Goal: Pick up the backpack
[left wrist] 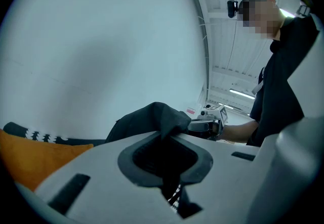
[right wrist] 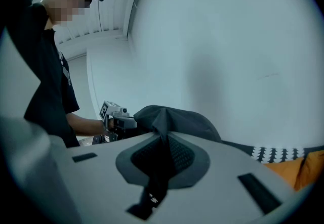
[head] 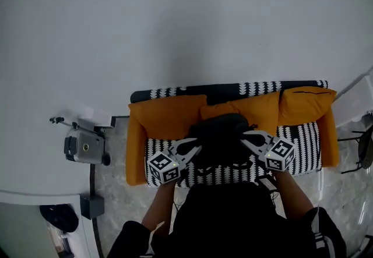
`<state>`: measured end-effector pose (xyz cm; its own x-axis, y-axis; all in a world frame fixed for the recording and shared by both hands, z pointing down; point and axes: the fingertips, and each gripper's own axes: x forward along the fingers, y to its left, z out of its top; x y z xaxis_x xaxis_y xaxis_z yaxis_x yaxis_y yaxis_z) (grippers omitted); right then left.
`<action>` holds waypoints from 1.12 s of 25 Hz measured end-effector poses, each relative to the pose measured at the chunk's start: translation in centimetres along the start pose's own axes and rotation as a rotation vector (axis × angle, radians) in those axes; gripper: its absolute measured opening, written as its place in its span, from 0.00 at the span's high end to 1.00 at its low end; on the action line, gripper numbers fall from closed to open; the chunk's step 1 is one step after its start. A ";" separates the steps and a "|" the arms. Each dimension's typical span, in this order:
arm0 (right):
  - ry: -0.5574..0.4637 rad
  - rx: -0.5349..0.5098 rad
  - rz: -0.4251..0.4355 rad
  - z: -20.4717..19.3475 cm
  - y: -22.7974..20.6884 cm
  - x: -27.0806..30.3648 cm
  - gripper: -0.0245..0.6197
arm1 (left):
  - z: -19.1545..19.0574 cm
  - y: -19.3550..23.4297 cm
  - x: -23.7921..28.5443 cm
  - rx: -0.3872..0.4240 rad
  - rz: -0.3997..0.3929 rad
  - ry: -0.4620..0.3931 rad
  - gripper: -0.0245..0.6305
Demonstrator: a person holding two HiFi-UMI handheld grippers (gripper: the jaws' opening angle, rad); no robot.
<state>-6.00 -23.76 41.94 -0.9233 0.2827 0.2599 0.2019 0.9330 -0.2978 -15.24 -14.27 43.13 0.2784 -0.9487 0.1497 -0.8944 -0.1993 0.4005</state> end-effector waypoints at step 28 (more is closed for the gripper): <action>-0.248 -0.160 0.013 15.1 0.5 -2.0 0.91 | 16.1 -2.1 0.2 0.281 -0.071 -0.170 0.91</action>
<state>-8.95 -27.18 27.42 -0.9680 0.2504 0.0183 0.2452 0.9584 -0.1458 -18.90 -17.96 27.77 0.3024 -0.9526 -0.0322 -0.9429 -0.3039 0.1361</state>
